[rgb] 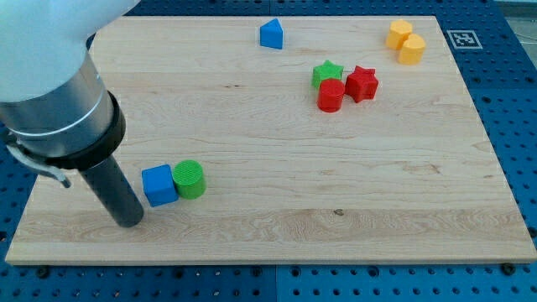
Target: Separate the blue cube from the green circle
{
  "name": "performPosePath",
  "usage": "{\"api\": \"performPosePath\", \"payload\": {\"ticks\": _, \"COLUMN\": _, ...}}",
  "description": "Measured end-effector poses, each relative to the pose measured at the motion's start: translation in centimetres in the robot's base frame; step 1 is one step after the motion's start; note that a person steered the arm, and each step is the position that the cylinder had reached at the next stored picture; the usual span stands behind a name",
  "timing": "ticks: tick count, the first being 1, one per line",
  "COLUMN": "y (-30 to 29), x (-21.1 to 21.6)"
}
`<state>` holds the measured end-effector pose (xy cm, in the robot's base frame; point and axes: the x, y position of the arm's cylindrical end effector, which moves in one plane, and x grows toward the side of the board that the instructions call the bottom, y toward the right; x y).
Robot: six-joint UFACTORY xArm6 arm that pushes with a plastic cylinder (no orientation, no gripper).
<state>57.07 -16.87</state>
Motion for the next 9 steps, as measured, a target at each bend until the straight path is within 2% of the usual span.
{"api": "performPosePath", "payload": {"ticks": 1, "y": 0.5, "x": -5.8}}
{"api": "performPosePath", "payload": {"ticks": 2, "y": 0.5, "x": -8.2}}
{"api": "performPosePath", "payload": {"ticks": 4, "y": 0.6, "x": 1.6}}
{"api": "performPosePath", "payload": {"ticks": 5, "y": 3.1, "x": 2.1}}
{"api": "performPosePath", "payload": {"ticks": 6, "y": 4.5, "x": -2.4}}
{"api": "performPosePath", "payload": {"ticks": 8, "y": 1.3, "x": -11.3}}
{"api": "performPosePath", "payload": {"ticks": 9, "y": 1.0, "x": -11.8}}
